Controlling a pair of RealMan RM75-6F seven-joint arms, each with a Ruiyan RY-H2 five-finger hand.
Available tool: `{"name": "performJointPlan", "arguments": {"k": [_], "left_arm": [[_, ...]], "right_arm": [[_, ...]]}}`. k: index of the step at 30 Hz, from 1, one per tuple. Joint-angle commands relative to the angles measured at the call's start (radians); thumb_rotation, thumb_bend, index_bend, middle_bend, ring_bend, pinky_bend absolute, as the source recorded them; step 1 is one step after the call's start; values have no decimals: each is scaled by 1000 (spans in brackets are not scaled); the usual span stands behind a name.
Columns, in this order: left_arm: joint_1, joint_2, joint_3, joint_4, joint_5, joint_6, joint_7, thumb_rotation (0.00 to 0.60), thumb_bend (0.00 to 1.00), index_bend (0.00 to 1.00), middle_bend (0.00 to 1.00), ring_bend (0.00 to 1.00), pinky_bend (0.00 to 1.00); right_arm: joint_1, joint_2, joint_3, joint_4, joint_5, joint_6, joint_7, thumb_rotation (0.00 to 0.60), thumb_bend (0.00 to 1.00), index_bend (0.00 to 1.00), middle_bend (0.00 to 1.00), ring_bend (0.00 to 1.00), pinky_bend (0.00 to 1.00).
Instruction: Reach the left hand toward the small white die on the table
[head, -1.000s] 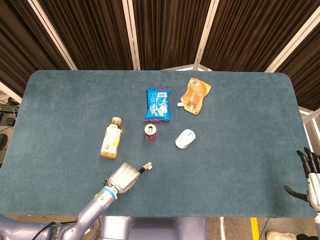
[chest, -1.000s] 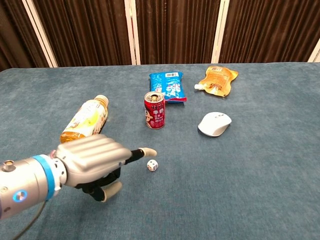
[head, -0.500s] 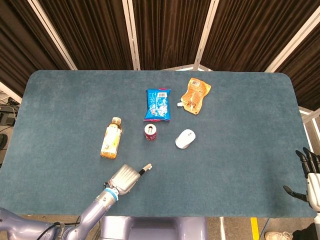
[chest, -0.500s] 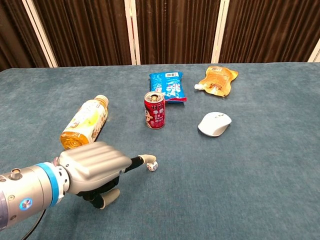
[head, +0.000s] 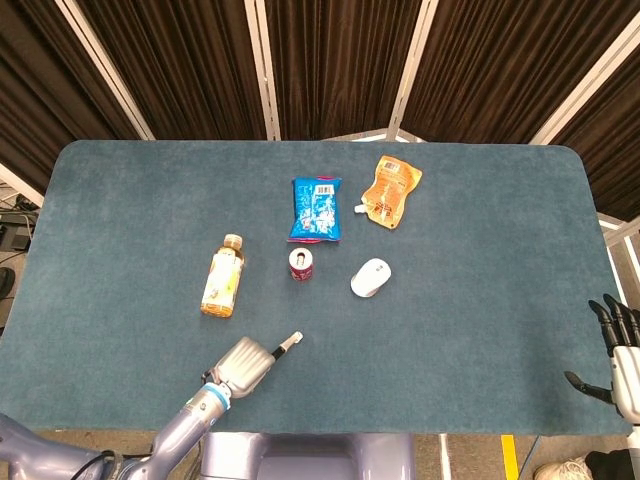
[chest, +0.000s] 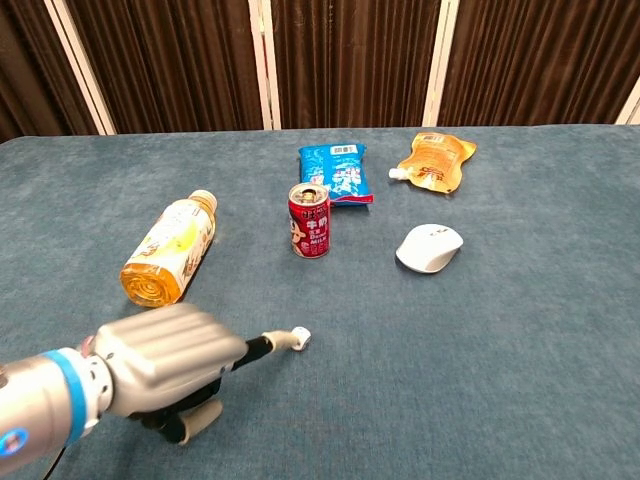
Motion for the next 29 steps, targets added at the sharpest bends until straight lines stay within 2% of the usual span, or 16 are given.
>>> {"name": "performJointPlan", "arguments": {"k": [1, 7, 10, 12, 15, 16, 17, 19, 21, 24, 29], "left_arm": [[29, 35, 43, -41, 60, 37, -31, 600, 615, 0, 865, 871, 907], [88, 110, 100, -82, 217, 121, -125, 600, 617, 0, 855, 859, 901], [121, 152, 117, -90, 303, 180, -171, 600, 616, 0, 749, 763, 828], [143, 178, 128, -95, 353, 220, -197, 600, 616, 0, 571, 615, 701], [197, 236, 154, -96, 446, 324, -242, 600, 579, 0, 173, 295, 431], [211, 248, 161, -92, 470, 349, -252, 600, 554, 0, 97, 208, 364], [236, 266, 168, -83, 502, 395, -264, 600, 511, 0, 23, 98, 255], [281, 294, 180, -64, 548, 467, -290, 600, 439, 0, 0, 5, 90], [308, 313, 185, -55, 559, 505, -312, 600, 385, 0, 0, 0, 8], [357, 350, 203, -35, 585, 564, -372, 600, 336, 0, 0, 0, 0], [433, 398, 231, 37, 641, 658, -467, 600, 324, 0, 0, 0, 0]], "right_arm": [[-4, -3, -4, -1, -6, 7, -4, 600, 5, 60, 0, 0, 0], [-11, -4, -7, -7, -15, 22, -14, 600, 5, 60, 0, 0, 0], [-11, -5, -7, -9, -18, 25, -19, 600, 5, 61, 0, 0, 0], [-10, -6, -7, -12, -20, 25, -23, 600, 5, 61, 0, 0, 0], [-11, -6, -10, -19, -28, 30, -33, 600, 6, 60, 0, 0, 0], [-11, -6, -10, -21, -28, 31, -36, 600, 6, 60, 0, 0, 0], [-11, -7, -10, -24, -29, 31, -39, 600, 5, 60, 0, 0, 0], [-8, -9, -10, -27, -29, 27, -44, 600, 5, 60, 0, 0, 0], [-7, -10, -11, -28, -31, 25, -48, 600, 5, 60, 0, 0, 0], [-7, -13, -15, -30, -39, 26, -57, 600, 5, 60, 0, 0, 0], [-10, -11, -20, -39, -59, 42, -61, 600, 6, 60, 0, 0, 0]]}}
